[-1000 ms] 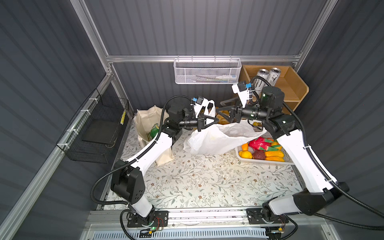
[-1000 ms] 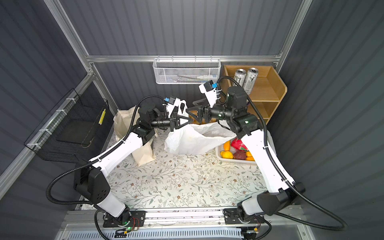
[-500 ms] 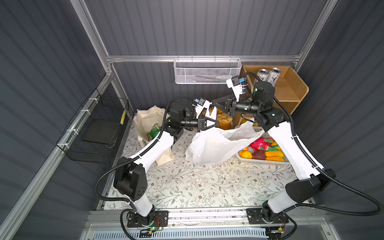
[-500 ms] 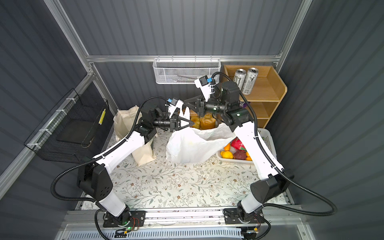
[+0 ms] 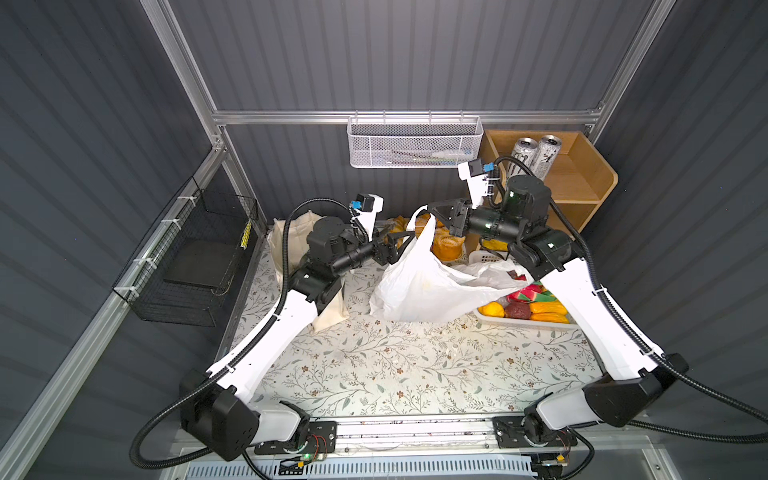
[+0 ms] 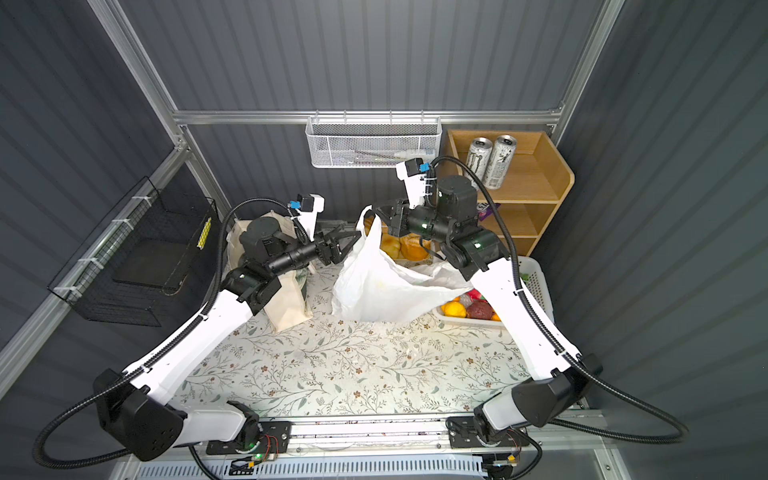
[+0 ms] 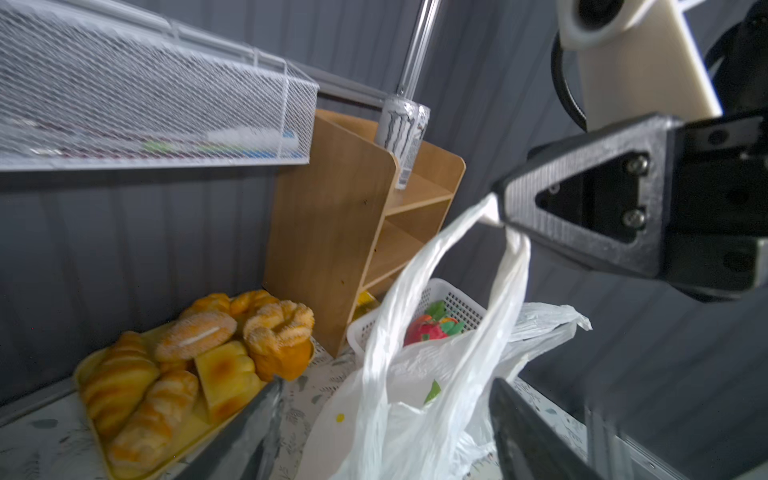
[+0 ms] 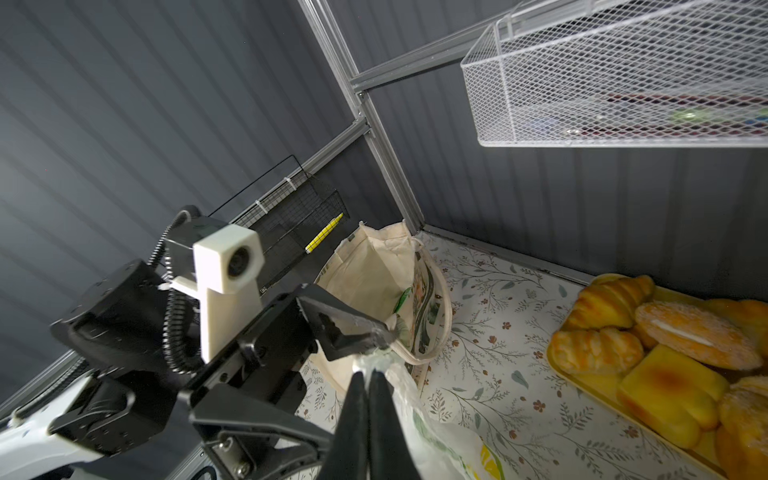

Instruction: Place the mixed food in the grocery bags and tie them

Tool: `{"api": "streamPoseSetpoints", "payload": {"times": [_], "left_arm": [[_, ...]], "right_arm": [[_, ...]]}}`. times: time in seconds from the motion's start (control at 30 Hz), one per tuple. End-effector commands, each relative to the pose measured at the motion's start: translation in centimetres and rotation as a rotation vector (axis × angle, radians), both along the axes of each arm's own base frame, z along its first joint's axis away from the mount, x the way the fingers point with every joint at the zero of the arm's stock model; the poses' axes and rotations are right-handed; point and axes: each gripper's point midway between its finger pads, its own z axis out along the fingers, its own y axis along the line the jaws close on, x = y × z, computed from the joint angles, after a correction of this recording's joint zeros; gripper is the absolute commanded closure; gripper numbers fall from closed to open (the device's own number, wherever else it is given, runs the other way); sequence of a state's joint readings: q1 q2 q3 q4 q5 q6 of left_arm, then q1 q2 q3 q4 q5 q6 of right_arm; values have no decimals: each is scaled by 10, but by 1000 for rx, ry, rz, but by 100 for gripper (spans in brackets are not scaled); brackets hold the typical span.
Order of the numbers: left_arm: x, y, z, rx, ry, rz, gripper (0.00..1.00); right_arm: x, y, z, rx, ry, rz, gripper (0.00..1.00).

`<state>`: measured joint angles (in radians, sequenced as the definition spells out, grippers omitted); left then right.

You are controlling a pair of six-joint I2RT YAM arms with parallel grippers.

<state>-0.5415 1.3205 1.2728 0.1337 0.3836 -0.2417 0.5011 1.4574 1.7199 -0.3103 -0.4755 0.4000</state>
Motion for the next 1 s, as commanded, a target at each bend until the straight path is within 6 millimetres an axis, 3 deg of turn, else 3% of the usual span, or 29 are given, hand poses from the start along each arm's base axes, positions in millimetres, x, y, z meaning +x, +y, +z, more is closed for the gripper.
{"api": "streamPoseSetpoints", "payload": {"times": [0.0,0.27,0.6,0.97], "left_arm": [[2,2,-2,91,-74,107,21],[-11,-31,-5,194,-145,60,20],[2,-25,11,156,-196,179,19],[-11,-59,-16,152,-139,50,32]], "right_arm": [[11,-10,-8,-24,28,-148,100],[7,-2,-8,-48,25,-159,100],[3,6,-10,-56,25,-145,100],[6,8,-4,-48,11,-151,100]]}}
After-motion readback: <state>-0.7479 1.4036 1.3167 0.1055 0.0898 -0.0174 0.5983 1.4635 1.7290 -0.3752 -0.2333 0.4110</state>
